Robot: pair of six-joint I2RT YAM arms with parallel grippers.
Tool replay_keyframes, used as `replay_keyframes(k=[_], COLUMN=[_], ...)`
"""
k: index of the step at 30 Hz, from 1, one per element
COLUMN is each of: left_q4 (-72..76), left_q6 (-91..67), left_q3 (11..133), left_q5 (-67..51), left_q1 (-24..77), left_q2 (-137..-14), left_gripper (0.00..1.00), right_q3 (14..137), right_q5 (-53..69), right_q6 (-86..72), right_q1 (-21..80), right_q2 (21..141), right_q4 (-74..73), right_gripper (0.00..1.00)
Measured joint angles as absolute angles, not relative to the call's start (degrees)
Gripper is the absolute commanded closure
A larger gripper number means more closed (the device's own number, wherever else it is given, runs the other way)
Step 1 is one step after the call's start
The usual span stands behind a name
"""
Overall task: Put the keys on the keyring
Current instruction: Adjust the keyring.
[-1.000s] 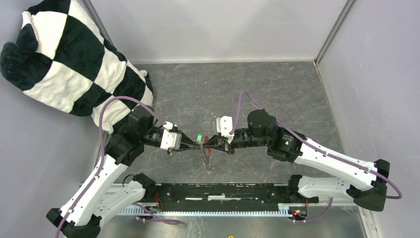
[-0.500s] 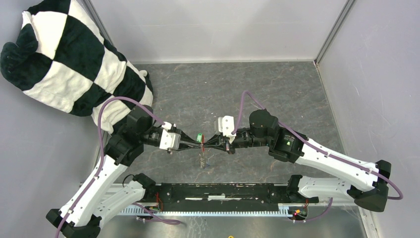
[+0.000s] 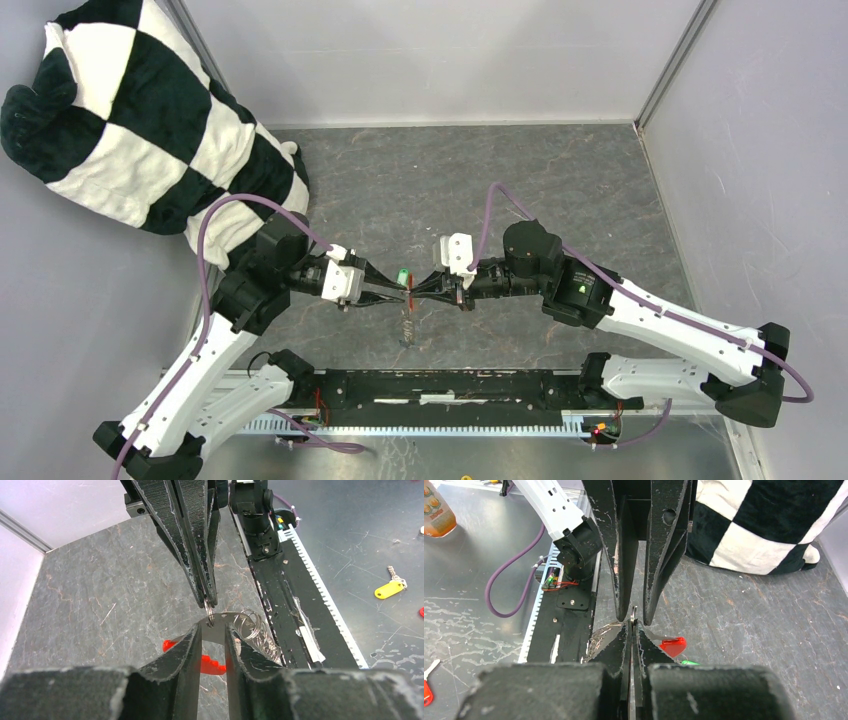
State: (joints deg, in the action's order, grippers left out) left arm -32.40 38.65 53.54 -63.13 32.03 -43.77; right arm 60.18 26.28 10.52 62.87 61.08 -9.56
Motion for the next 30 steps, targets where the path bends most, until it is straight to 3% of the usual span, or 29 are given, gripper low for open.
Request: replay_keyframes(k=[9, 12, 15, 20, 22, 26, 30], left_q4=[-32.4, -32.4, -32.34, -32.23, -32.23, -32.18, -32.21], left_q6=[38.61, 38.61, 38.5, 38.22, 38.22, 38.26, 40.05], left_q3=[53.54, 53.54, 53.54, 53.54, 53.54, 53.54, 53.43], left_q5=[-63.2, -63.18, -63.13, -62.87, -62.85, -62.59, -61.49], left_q1=[32.32, 32.56, 32.62, 32.67, 32.69, 32.93, 33.26], left_q2=[-43.83, -43.97, -44.12, -44.1, -44.05, -43.86, -43.05], left_gripper=[0.73, 0.81, 0.95, 0.98, 0.98, 0.98, 0.98], right_q3=[60.18, 60.18, 60.18, 60.18, 60.18, 59.75, 56.23], right_q5=[26.28, 26.28, 26.35, 26.52, 26.68, 26.52, 24.64], right_q6=[10.46, 10.35, 10.33, 10.33, 10.35, 10.24, 10.57], right_q1=[62.87, 62.87, 62.87, 62.87, 62.87, 62.89, 62.87], right_q2=[61.49, 61.87, 61.95, 61.95, 61.95, 61.52, 57.14], right_q4=[-9.56, -9.56, -9.58, -9.58, -9.56, -8.51, -4.95], right_gripper=[1.0, 1.0, 1.0, 1.0, 0.91, 0.63, 0.51])
